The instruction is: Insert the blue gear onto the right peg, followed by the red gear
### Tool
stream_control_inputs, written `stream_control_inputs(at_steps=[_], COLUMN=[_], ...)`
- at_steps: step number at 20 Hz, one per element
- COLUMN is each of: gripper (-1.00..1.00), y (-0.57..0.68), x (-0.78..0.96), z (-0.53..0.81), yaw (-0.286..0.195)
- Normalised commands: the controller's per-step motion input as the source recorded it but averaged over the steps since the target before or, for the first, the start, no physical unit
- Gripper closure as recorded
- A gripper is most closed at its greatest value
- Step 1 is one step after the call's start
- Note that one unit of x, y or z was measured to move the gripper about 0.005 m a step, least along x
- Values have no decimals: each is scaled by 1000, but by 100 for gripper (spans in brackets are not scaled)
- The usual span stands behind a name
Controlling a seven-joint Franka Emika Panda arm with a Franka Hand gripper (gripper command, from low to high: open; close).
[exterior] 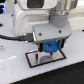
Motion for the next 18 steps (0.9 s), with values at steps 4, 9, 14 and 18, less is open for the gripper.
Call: stream_control_inputs(at_steps=[4,9,14,18], gripper=[100,100,100,100], y=[60,75,34,17], x=[224,178,257,134], z=[-14,222,335,-11], yaw=[0,0,0,0])
